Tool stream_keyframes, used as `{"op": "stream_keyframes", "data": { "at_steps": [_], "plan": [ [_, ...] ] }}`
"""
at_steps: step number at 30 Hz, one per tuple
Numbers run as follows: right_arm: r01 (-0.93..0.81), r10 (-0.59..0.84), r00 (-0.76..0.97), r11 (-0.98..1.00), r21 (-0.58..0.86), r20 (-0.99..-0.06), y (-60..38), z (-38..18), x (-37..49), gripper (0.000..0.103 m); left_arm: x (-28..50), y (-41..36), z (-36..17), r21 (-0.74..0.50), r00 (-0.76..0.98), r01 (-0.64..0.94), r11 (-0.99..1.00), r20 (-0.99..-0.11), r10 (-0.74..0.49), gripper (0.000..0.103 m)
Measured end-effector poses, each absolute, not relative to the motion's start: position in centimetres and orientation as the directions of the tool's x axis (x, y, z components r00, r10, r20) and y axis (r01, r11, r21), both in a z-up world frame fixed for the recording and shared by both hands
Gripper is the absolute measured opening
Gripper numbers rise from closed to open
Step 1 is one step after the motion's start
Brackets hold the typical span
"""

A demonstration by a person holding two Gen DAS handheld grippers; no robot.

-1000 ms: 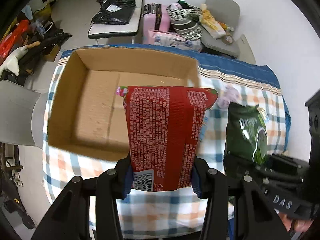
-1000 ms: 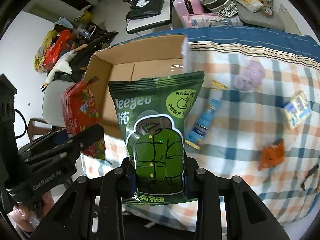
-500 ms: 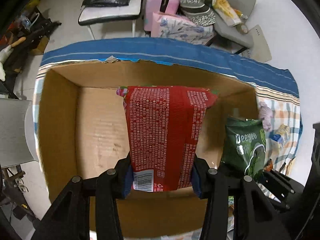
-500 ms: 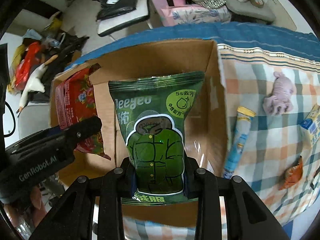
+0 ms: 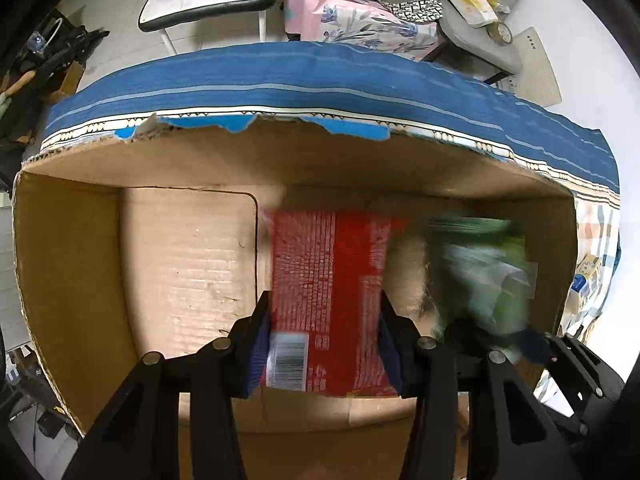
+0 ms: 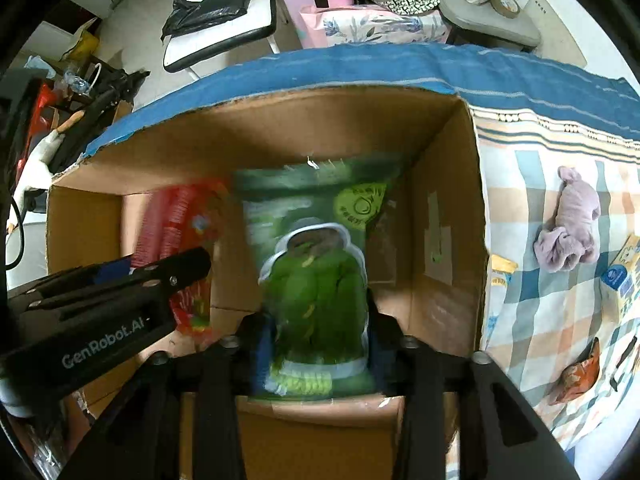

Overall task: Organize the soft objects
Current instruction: 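Carry both bags over the box and open both tools to drop them, then grasp the lilac plush with the left tool while the right tool grasps the yellow-blue box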

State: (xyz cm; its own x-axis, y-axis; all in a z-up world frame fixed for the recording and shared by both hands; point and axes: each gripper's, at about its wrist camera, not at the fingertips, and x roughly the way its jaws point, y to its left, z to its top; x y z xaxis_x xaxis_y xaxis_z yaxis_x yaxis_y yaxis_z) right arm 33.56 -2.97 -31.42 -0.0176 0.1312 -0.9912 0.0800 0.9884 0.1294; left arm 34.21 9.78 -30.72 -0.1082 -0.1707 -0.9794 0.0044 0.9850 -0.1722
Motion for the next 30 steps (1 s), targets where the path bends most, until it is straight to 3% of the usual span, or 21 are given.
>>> {"op": "stream_keyframes", "data": {
  "at_steps": [2,4,6,8,9,12,30],
  "plan": [
    [0.078,0.133,-0.005,0.988,0.132,-0.991,-3.0,-31.0,33.6,0.066,34.1,10.0,-30.3,-0.183,-0.101,-0.001,0.983,-0.978,-0.182,0.048],
    [0.068,0.13,0.005,0.989,0.13,-0.991,-2.7,-30.7,33.9,0.075,34.0,10.1,-29.7,-0.179,-0.086,0.001,0.984,-0.98,-0.178,0.063],
    [0.052,0.123,0.007,0.991,0.123,-0.992,-2.5,-30.1,33.6,0.076,33.6,10.3,-28.9,-0.169,-0.066,0.009,0.986,-0.984,-0.168,0.077],
    [0.041,0.121,0.01,0.992,0.121,-0.993,-2.3,-29.4,33.2,0.088,33.2,10.6,-28.0,-0.157,-0.046,0.017,0.988,-0.987,-0.156,0.087],
    [0.037,0.124,0.014,0.991,0.125,-0.992,-2.1,-28.9,32.9,0.102,32.8,10.7,-27.5,-0.147,-0.033,0.023,0.989,-0.989,-0.146,0.091],
    [0.013,0.097,0.028,0.995,0.098,-0.995,-1.7,-27.7,31.6,0.103,31.6,11.4,-26.1,-0.127,0.006,0.03,0.991,-0.992,-0.127,0.097],
    [-0.082,0.12,0.137,0.991,0.11,-0.983,-2.0,-20.7,22.7,0.103,22.1,12.0,-18.8,-0.058,0.199,0.0,0.998,-0.978,-0.057,0.097]
  ]
}}
